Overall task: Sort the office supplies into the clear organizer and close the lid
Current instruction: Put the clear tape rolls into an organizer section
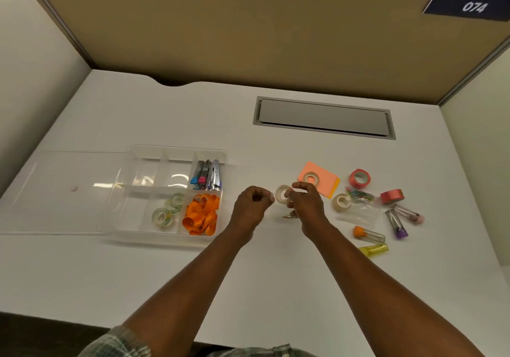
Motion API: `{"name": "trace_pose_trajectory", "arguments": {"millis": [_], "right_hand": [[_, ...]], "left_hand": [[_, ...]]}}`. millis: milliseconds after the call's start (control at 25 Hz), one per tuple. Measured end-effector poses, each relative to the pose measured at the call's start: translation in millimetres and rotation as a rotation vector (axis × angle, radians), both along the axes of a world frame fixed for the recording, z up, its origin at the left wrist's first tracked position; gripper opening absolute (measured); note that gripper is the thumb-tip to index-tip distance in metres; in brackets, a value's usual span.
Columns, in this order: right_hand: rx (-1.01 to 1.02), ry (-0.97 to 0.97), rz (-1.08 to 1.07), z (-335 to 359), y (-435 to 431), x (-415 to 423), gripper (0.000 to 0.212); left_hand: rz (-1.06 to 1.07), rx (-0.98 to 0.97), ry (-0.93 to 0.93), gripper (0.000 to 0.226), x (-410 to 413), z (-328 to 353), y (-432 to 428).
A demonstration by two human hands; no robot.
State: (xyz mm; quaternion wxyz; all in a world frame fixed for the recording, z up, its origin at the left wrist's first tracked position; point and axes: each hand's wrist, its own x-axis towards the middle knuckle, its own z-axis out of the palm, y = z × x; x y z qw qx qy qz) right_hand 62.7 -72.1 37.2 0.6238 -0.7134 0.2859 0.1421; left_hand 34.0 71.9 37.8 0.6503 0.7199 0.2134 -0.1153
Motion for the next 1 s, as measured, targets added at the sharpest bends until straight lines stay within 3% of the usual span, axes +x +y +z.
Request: {"name": "trace_pose_trajectory", "arguments": {"millis": [120, 320, 480, 760, 920, 1000], "right_hand": [[-0.039, -0.034, 0.125, 9, 36, 0, 0.025], [-0.142, -0.17, 0.4, 13, 111, -6, 0.021], [-0.327, -0.249, 0.618, 12, 176, -11, 0.021], [-0.42, -0.425, 0.939, 0, 244, -26, 0.025], [-0.501, -0.418, 0.978, -6, 245, -28, 0.043], [-0.518, -0.434, 0.943, -8, 238, -26, 0.041]], "left_hand": [[0.081, 0.032, -0.038, 0.018, -9, 7, 40], [0.213, 0.264, -0.086, 0.024, -34, 9, 124], [0.311, 0.368, -0.044, 0.027, -50, 6, 184], [0.312, 0.459, 0.015, 0.026, -61, -1, 232], [0.237, 0.565, 0.026, 0.023, -61, -6, 235], [0.222, 0.579, 0.018, 0.021, -60, -7, 233]]}}
